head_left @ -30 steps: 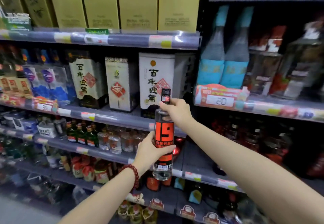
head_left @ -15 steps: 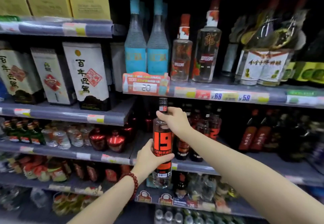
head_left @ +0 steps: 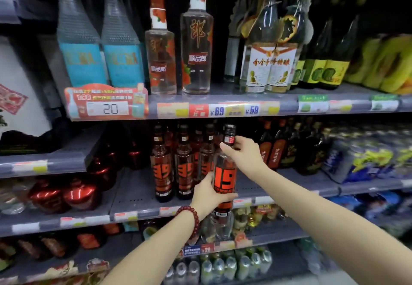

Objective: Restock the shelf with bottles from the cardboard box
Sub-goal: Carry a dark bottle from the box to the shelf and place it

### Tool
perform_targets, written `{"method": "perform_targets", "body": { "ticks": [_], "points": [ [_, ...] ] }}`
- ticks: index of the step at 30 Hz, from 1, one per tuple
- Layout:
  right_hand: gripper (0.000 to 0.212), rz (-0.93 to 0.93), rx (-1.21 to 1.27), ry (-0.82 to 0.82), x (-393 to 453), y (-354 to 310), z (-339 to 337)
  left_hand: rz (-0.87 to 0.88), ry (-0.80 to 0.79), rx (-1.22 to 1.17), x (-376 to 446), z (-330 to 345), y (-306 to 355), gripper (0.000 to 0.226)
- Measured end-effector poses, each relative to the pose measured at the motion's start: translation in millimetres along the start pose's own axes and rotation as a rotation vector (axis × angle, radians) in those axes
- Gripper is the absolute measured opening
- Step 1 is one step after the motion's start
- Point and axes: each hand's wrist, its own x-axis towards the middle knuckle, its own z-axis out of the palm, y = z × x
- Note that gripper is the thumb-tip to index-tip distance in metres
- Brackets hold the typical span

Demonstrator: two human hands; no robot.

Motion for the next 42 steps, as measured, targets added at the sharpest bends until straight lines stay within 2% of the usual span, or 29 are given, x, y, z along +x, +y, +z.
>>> {"method": "perform_targets", "body": {
  "ticks": [4, 8, 11, 20, 25, 34, 42],
  "points": [
    [0.017, -0.045, -0.031, 0.037, 9.8, 26.0, -17.3, -0.019, 0.033, 0.088, 23.1, 27.7, 10.1, 0.063],
    [0.020, -0.111, -0.065, -0.018, 31.6, 47.0, -25.5, -0.086, 0.167, 0.186, 48.3, 52.4, 17.4, 0.065],
    [0.012, -0.146, -0.028, -0.048, 47.5, 59.3, -26.7, -0.146, 0.252, 0.253, 62.3, 62.8, 20.8, 0.062],
    [0.027, -0.166, 0.108, -0.150, 82.1, 94.4, -11.8, -0.214, 0.453, 0.198, 84.2, 79.6, 5.4, 0.051],
    [0.025, -0.166, 0.151, -0.175, 90.8, 108.1, -6.4, -0.262, 0.574, 0.250, 89.3, 94.8, 2.4, 0.047],
    [0.016, -0.194, 0.208, -0.165, 97.2, 117.2, -6.1, -0.218, 0.638, 0.234, 92.9, 106.4, -0.4, 0.045],
    [0.019, -0.196, 0.196, -0.175, 99.9, 118.5, -7.1, -0.200, 0.669, 0.200, 97.0, 109.9, 0.0, 0.050]
  ]
}}
